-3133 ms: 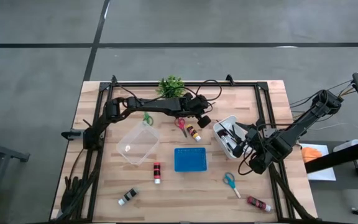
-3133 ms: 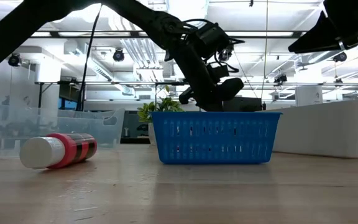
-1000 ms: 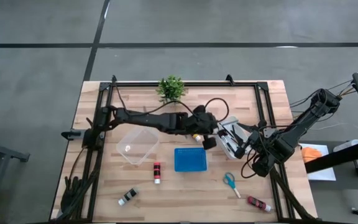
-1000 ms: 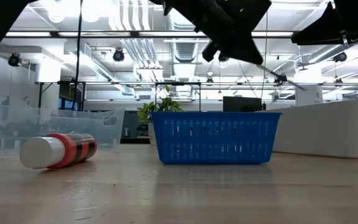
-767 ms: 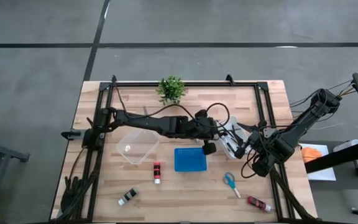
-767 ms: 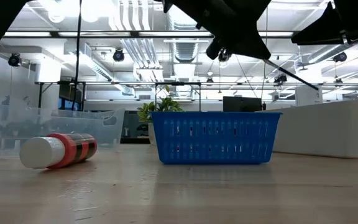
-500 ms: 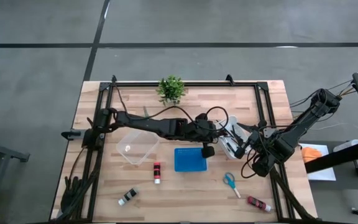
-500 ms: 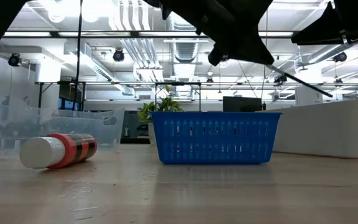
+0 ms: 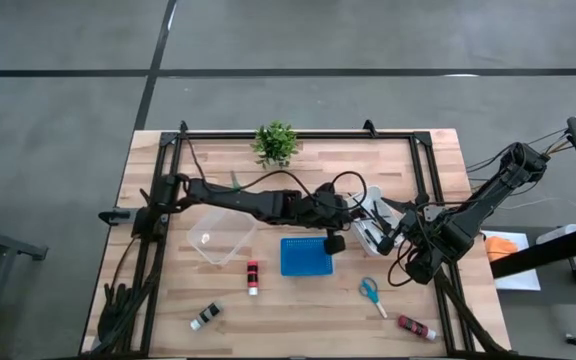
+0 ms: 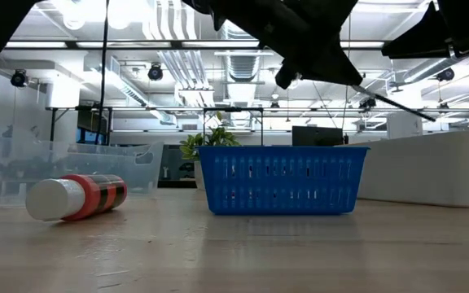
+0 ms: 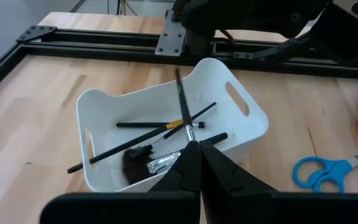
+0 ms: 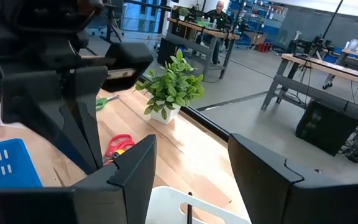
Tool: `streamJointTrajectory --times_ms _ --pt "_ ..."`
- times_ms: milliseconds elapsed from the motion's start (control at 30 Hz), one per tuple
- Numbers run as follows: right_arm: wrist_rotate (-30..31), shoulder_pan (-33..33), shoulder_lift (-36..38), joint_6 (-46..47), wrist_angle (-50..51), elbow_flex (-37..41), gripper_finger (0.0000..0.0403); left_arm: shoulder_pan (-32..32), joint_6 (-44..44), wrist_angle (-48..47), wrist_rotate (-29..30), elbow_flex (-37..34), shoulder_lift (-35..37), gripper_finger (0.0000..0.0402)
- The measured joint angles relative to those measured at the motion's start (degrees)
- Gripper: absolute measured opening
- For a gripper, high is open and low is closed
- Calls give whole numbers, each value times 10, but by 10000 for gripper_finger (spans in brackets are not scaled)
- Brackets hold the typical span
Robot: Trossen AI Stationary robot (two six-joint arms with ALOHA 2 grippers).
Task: Pick & Place Paint Supplies
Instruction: Put the eyeshadow brush in the white bin
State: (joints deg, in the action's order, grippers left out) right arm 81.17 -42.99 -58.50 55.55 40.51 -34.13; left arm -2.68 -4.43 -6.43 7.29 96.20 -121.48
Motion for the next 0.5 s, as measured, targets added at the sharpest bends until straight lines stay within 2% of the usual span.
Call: streamJointTrajectory --times_ms 500 --pt "0 0 0 -2 -2 0 199 23 0 41 -53 0 -29 0"
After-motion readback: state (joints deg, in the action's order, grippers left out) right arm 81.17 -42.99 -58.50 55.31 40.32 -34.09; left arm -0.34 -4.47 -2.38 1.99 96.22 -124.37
